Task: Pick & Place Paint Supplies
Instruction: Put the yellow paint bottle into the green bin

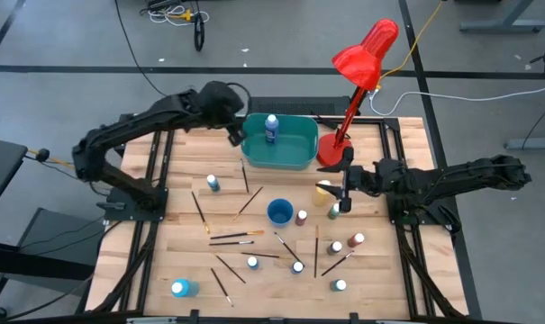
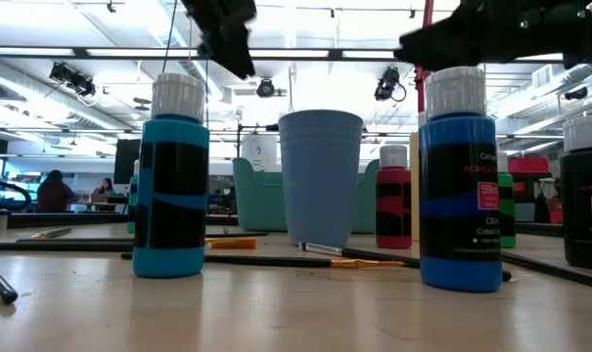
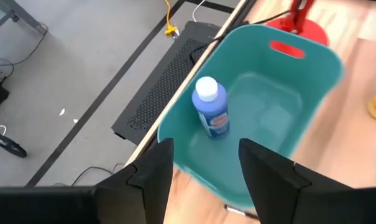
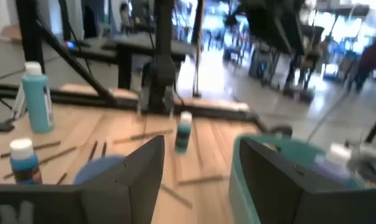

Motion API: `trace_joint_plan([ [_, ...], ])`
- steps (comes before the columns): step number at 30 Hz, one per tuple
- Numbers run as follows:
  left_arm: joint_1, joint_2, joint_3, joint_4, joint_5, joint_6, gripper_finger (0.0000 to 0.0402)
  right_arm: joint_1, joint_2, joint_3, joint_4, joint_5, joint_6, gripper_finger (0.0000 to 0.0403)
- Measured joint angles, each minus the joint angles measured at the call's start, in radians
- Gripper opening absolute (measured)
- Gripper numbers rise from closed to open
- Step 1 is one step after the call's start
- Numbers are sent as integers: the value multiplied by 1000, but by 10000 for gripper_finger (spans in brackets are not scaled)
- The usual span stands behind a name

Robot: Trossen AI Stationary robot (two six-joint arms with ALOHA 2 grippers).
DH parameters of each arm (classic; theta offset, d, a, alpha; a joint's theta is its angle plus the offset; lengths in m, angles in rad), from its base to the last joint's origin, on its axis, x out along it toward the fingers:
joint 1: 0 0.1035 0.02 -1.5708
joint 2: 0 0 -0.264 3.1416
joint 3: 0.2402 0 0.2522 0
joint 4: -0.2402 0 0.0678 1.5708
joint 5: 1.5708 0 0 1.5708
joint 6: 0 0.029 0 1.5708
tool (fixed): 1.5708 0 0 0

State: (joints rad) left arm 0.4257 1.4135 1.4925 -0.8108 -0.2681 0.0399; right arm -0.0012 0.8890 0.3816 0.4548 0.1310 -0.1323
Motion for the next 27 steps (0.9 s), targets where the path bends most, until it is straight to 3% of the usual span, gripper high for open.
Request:
trace_joint_plan([
  [10,-80,-123,-14,-61,0,1,191,-18,11,-1,-269,43,230,213],
  [21,-118,-198,-164,-5,-3,1,191,-17,188,4,-195,77,206,209],
  [27,-119,-198,-207,-1,-4,11,191,-17,207,-1,-102,15,121,156],
])
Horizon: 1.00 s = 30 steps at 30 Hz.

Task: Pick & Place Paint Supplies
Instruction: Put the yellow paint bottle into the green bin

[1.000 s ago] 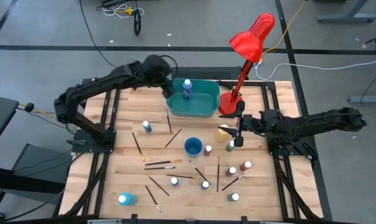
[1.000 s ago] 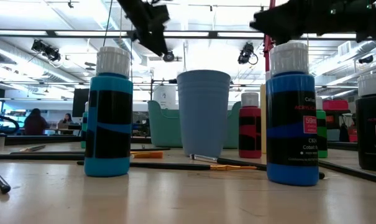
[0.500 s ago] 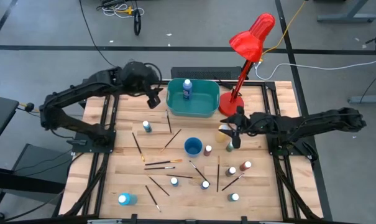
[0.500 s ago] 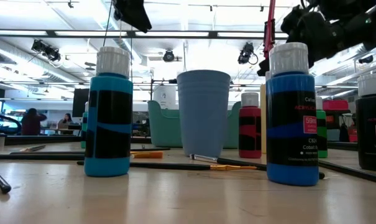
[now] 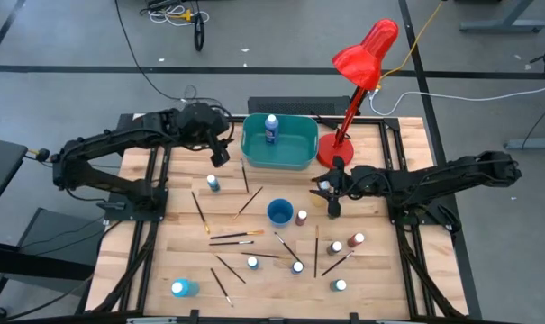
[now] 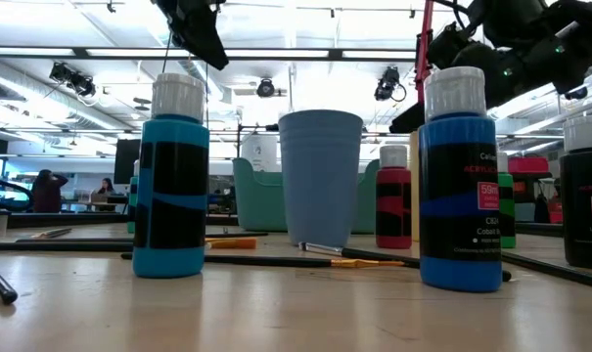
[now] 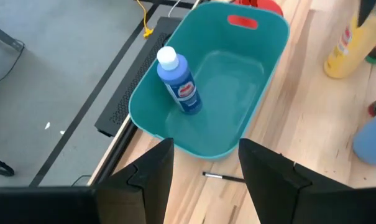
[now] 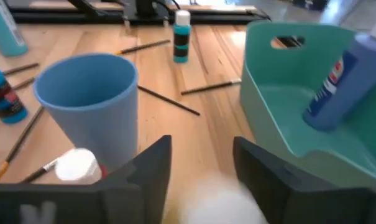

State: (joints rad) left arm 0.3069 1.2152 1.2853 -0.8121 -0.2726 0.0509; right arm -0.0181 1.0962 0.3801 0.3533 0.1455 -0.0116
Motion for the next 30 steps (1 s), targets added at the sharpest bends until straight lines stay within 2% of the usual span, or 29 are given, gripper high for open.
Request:
trace_joint_plan([
  [4,0,0,-15,-2,0,5,191,-7,4,3,-29,1,28,92],
  [11,0,0,-15,2,6,33,191,-13,8,-2,25,-16,13,89],
  [14,0,0,-15,0,5,24,191,-13,8,-2,181,-3,-20,89],
  [20,0,0,-15,-7,5,13,191,-14,10,0,610,91,-61,89],
  [22,0,0,-15,-6,8,13,191,-14,13,24,676,95,-92,89],
  [26,0,0,-15,-4,25,14,191,-17,44,176,588,108,-139,89],
  [30,0,0,-14,0,26,14,191,-46,145,410,325,183,-140,89],
])
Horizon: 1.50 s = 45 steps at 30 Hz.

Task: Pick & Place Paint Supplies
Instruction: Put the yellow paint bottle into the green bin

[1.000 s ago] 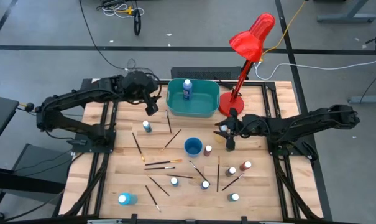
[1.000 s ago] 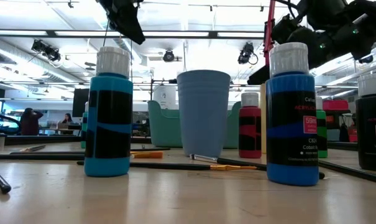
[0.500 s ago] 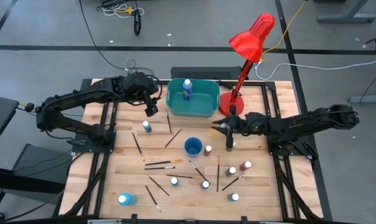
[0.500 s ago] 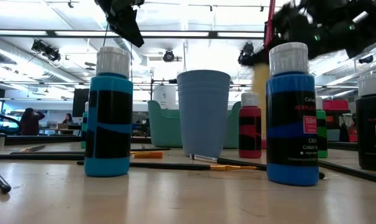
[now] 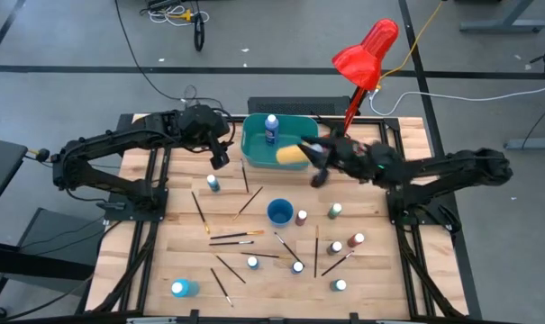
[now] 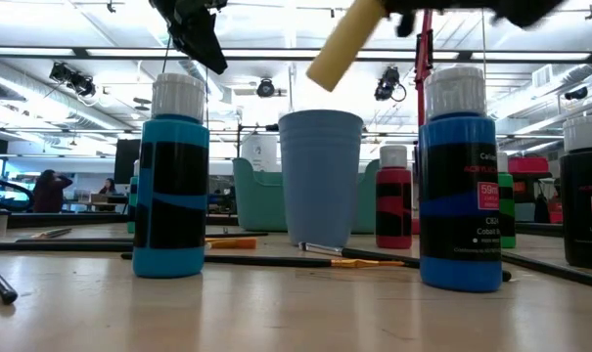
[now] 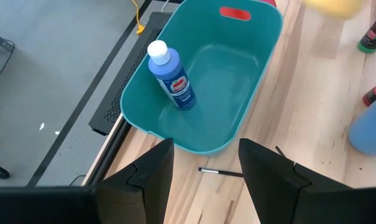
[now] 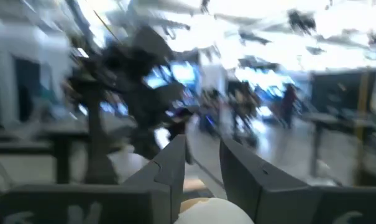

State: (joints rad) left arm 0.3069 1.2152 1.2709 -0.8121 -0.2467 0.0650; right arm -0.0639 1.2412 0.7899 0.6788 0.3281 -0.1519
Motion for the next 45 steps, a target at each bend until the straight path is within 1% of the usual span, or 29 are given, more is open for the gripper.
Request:
trace_joint_plan([
  [3,0,0,0,-2,0,-1,191,-51,99,150,-235,91,8,89],
  [5,-1,0,0,-3,4,-2,191,-91,171,211,-309,111,73,89],
  [8,-8,0,0,-9,5,0,191,-139,276,259,-301,98,136,89],
  [14,-29,0,0,-14,5,-1,191,-207,442,280,-268,181,240,89],
  [18,-45,0,0,-19,5,-1,191,-235,512,282,-227,233,247,89],
  [22,-51,0,0,-23,5,-1,191,-252,545,281,-234,255,244,89],
  [25,-50,0,0,-23,5,0,191,-270,546,282,-237,260,246,89],
  [28,-50,0,0,-23,5,1,191,-296,546,282,-279,259,250,89],
  [30,-50,0,0,-23,4,1,191,-315,547,281,-287,258,278,89],
  [38,-50,0,0,-23,4,0,191,-378,551,282,-289,185,361,89],
  [43,-50,0,0,-22,4,0,191,-401,602,282,-269,133,380,89],
  [45,-50,0,0,-22,4,0,191,-402,622,282,-260,138,373,89],
])
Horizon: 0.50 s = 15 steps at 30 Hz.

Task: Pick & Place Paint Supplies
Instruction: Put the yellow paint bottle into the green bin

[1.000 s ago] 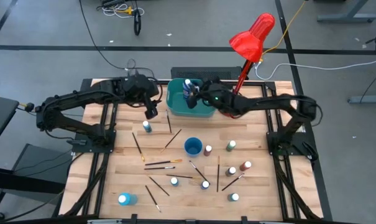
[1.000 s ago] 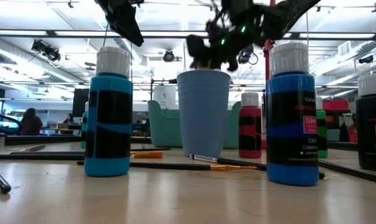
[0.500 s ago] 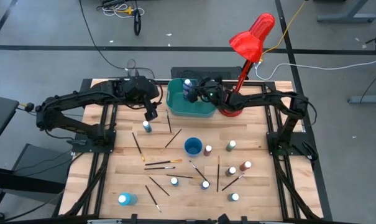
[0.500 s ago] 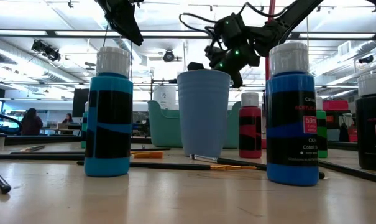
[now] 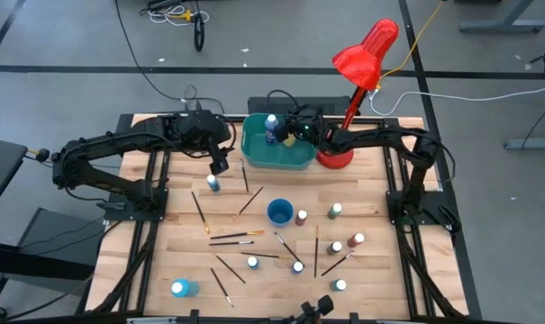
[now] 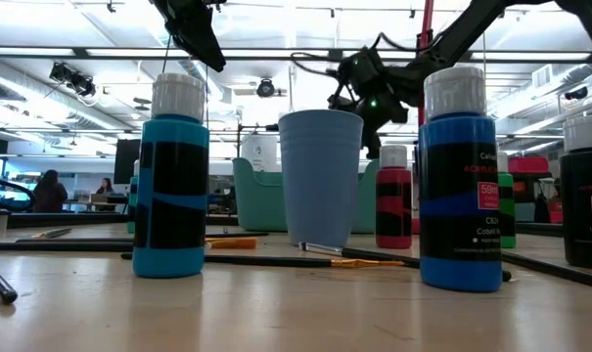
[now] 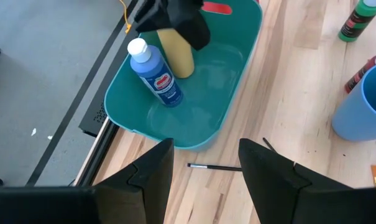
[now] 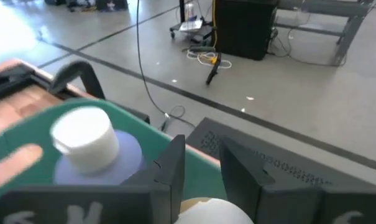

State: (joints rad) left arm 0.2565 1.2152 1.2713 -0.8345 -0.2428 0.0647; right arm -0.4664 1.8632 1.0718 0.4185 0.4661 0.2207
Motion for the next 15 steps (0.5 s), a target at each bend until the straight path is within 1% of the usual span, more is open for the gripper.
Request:
trace_joint_plan([
  [3,0,0,0,0,0,1,191,0,14,2,11,34,-5,95],
  [5,0,0,0,0,-6,2,191,-1,13,3,9,22,-35,105],
  [7,0,0,0,-2,-8,2,191,-2,13,2,19,-14,-73,112],
  [11,0,0,0,-5,-7,2,191,-2,16,0,65,-66,-100,116],
  [15,0,0,0,-5,-8,0,191,-2,16,0,72,-57,-105,118],
])
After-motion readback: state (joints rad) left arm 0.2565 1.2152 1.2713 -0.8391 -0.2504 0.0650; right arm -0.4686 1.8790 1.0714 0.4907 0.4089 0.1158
